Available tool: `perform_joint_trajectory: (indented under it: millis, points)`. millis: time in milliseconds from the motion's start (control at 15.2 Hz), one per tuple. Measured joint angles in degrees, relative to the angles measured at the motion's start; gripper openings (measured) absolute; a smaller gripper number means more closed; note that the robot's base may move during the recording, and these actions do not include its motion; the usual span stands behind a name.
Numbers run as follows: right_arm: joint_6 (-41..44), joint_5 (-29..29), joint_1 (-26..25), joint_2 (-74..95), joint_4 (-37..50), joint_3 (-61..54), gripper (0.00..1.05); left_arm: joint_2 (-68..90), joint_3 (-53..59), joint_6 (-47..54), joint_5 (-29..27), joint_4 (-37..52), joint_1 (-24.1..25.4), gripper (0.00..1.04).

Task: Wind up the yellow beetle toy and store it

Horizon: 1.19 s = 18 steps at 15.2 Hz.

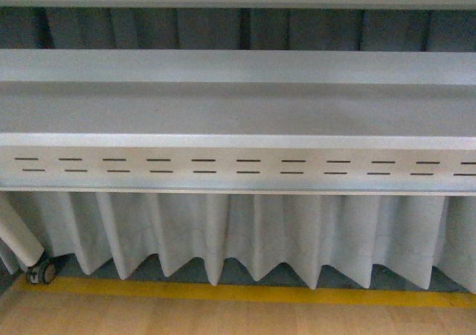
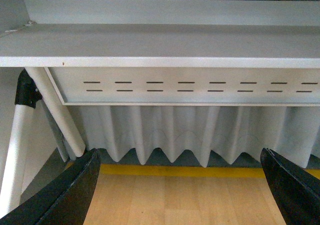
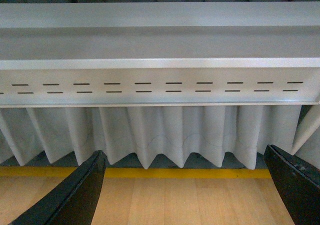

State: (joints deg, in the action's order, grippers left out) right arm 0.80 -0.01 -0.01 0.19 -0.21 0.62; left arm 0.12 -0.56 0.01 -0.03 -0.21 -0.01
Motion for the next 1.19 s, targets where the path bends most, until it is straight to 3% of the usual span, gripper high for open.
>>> perform_joint_trajectory:
  millis: [1187]
  points:
    - [0.02,0.02,0.0,0.0,-0.04,0.0,0.98,0.02,0.0,-0.02,0.04,0.02,0.0,0.98]
